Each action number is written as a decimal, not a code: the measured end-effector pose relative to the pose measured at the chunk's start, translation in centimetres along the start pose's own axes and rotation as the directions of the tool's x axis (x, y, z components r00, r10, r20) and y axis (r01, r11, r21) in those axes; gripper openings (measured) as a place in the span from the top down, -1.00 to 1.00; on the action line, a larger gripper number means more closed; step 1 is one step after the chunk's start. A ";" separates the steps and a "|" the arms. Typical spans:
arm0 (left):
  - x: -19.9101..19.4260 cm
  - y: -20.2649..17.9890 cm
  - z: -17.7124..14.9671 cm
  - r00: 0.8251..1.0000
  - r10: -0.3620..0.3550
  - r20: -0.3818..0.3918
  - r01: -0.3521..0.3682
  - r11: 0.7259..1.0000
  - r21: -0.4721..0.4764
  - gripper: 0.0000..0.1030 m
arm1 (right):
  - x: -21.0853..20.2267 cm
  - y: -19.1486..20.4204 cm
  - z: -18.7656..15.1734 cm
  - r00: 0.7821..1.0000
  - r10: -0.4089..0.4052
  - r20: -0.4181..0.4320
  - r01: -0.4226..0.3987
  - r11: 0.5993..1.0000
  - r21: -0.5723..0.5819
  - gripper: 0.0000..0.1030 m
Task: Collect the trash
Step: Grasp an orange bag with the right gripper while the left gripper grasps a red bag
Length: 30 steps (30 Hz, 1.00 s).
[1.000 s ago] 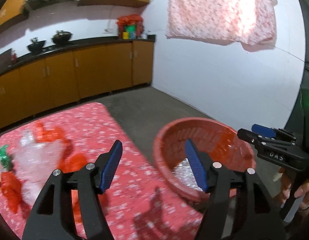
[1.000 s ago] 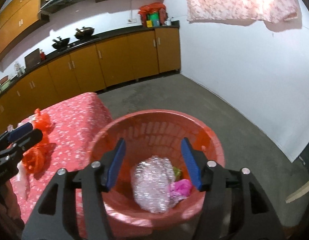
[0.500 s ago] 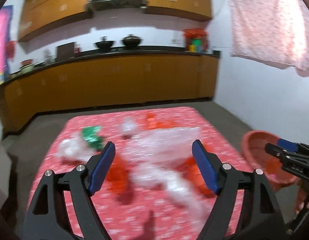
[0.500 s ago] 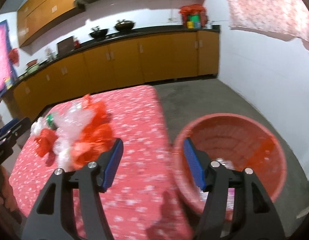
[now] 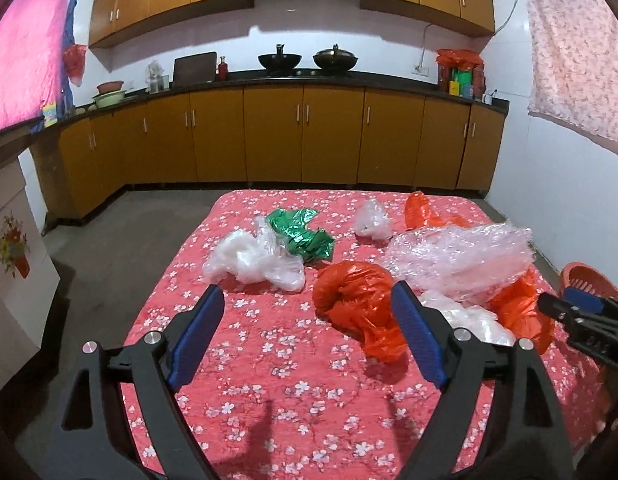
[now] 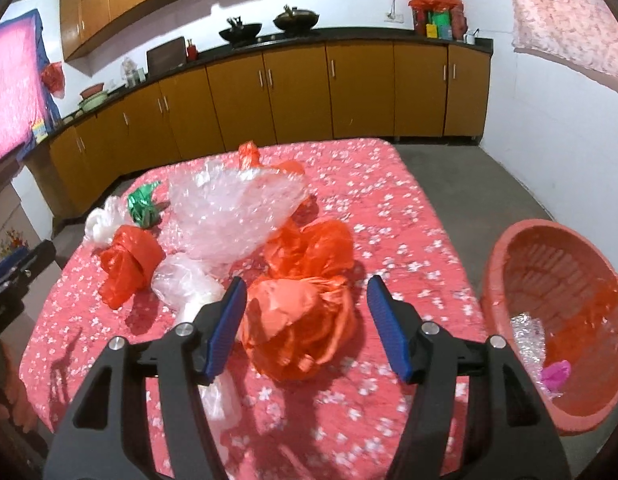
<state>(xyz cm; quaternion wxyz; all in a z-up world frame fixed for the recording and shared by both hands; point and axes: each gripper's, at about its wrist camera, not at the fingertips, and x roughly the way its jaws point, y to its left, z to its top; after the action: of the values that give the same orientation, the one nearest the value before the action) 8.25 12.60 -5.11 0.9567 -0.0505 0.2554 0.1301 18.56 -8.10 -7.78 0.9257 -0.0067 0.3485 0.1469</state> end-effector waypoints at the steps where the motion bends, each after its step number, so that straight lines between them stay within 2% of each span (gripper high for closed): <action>1: 0.2 0.0 0.0 1.000 -0.001 -0.001 0.001 1.000 0.001 -0.65 | 0.5 0.2 0.0 1.000 -0.006 -0.008 0.006 1.000 -0.004 -0.20; 6: 0.8 -0.7 -0.1 1.000 -0.009 -0.011 0.009 1.000 0.021 -0.67 | 2.4 1.0 -0.2 0.999 -0.016 -0.032 0.015 0.999 -0.029 -0.20; 14: 2.7 -2.3 0.0 0.999 -0.032 -0.042 0.034 0.998 0.044 -0.67 | 3.4 1.6 -0.1 0.999 0.020 -0.049 -0.022 0.999 -0.036 -0.24; 19: 3.8 -3.0 0.3 0.997 -0.035 -0.070 0.039 0.998 0.043 -0.67 | 3.9 0.9 -0.6 0.997 0.010 -0.075 -0.014 0.999 -0.049 0.04; 22: 4.4 -3.6 0.4 0.996 -0.041 -0.080 0.044 0.998 0.044 -0.67 | 3.8 0.3 -0.5 0.997 0.009 -0.072 -0.011 0.999 -0.033 0.13; 30: 6.6 -4.2 0.2 0.989 -0.018 -0.145 0.022 0.999 0.029 -0.67 | 2.8 -2.1 -0.6 0.997 -0.057 -0.047 0.058 0.998 0.021 0.20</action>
<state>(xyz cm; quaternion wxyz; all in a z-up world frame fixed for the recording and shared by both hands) 14.97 10.05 -8.12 0.9376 -0.0475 0.3256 0.1127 20.77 -9.44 -10.23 0.9212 -0.0096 0.3713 0.1162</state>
